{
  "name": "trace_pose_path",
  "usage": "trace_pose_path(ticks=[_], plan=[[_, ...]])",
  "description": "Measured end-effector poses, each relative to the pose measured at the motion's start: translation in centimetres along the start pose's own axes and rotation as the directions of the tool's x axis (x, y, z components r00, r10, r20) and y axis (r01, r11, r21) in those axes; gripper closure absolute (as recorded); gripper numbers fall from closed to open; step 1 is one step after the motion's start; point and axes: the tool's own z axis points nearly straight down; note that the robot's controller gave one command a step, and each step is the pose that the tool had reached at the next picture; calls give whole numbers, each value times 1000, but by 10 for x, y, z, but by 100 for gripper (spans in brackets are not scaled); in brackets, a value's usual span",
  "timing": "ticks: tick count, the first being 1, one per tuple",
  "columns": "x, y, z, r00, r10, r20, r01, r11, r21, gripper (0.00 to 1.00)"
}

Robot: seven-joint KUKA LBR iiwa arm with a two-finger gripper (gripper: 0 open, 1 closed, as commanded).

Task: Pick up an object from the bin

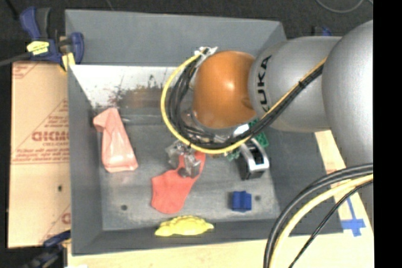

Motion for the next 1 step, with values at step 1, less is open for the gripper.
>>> trace_pose_path(ticks=[1], plan=[[0,0,0,1000,1,0,-1,1000,0,100]])
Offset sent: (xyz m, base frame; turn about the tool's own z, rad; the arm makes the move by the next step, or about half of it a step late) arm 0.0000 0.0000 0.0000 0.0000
